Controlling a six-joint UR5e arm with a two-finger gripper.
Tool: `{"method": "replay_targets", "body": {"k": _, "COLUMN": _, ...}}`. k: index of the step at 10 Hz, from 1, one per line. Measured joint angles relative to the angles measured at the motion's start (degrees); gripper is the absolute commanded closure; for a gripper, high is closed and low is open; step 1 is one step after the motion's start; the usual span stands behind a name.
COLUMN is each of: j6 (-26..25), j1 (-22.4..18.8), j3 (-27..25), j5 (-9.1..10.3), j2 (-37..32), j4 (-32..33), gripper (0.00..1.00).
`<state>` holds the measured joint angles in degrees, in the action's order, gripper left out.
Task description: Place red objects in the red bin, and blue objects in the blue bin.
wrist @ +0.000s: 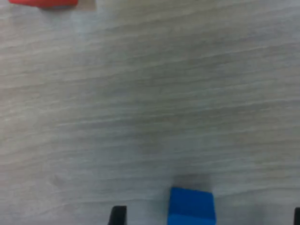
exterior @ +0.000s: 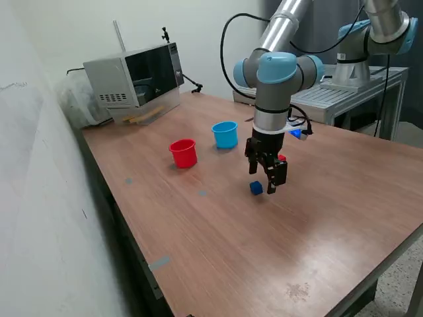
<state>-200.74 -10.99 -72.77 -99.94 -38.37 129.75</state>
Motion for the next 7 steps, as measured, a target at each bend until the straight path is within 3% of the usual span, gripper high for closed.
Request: {"method": "replay_targets", "body": {"k": 7, "j6": -0.01, "j1": 0.60, "j3": 1.11, "j5": -0.08, "j2": 1.13, "j4": 0.39, "gripper": 0.00}}
